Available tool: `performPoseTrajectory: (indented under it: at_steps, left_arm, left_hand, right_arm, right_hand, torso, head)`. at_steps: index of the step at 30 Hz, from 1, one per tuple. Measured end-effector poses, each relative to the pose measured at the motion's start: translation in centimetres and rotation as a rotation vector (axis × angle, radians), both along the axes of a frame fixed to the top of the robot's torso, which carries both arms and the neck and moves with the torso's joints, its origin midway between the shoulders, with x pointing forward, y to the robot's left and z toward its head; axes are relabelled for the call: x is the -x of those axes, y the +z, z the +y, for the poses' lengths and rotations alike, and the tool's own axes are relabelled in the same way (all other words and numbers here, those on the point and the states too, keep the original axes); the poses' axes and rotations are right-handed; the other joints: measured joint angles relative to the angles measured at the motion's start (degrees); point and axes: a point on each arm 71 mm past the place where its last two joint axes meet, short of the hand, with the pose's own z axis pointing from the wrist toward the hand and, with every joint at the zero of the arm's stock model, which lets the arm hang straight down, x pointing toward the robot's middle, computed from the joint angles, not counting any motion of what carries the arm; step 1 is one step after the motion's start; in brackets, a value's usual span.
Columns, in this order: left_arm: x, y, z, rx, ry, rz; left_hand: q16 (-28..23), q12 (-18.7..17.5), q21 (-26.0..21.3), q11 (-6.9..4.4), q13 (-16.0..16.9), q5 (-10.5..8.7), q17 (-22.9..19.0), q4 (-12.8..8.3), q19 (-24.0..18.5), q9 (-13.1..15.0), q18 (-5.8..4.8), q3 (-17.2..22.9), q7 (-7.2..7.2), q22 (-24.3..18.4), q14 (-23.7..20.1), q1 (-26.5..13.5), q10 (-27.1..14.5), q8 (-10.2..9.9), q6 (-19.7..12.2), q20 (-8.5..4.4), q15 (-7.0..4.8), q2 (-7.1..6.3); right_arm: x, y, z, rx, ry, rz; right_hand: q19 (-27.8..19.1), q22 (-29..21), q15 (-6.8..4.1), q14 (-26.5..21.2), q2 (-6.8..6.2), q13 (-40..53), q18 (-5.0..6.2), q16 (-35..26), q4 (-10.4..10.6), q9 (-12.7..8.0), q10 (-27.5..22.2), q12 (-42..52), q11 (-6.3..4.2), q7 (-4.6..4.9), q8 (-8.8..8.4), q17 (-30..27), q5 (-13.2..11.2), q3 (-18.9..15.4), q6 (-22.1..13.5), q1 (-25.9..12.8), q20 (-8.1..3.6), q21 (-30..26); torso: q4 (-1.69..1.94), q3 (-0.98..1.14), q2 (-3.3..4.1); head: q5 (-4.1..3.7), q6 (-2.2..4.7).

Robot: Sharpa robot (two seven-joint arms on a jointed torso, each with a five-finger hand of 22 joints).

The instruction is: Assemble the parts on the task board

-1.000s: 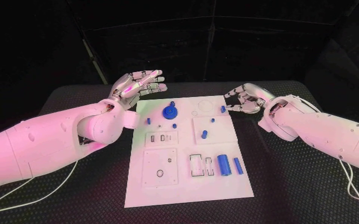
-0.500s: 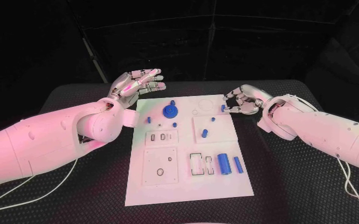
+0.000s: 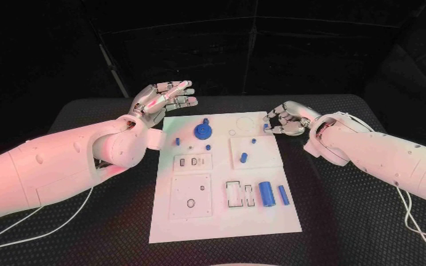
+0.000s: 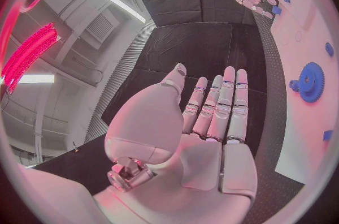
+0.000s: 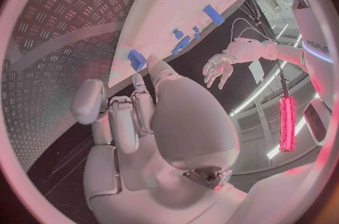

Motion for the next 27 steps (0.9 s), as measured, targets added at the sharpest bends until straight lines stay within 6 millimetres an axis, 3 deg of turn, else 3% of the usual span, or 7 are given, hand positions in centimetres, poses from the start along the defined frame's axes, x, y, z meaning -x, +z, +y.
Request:
performPoseTrajectory:
  at_steps: [27]
  left_arm:
    - [-0.05, -0.02, -0.03, 0.0, 0.0, 0.0]
  left_hand:
    - [0.0, 0.0, 0.0, 0.0, 0.0, 0.0, 0.01, -0.16, 0.0, 0.0, 0.0, 0.16, 0.0, -0.05, 0.0, 0.22, 0.0, 0.0, 0.0, 0.0, 0.0, 0.22]
  right_arm:
    - [-0.44, -0.53, 0.1, 0.019, -0.014, 0.02]
  right_hand:
    - [-0.01, 0.02, -0.22, 0.22, 0.87, 0.02, 0.0, 0.0, -0.87, -0.02, 0.2, -0.01, -0.21, -0.41, 0.37, 0.04, 0.22, 0.56, 2.1, 0.88, 0.0, 0.22]
  torso:
    - [-0.07, 0.13, -0.03]
  head:
    - [0.2, -0.52]
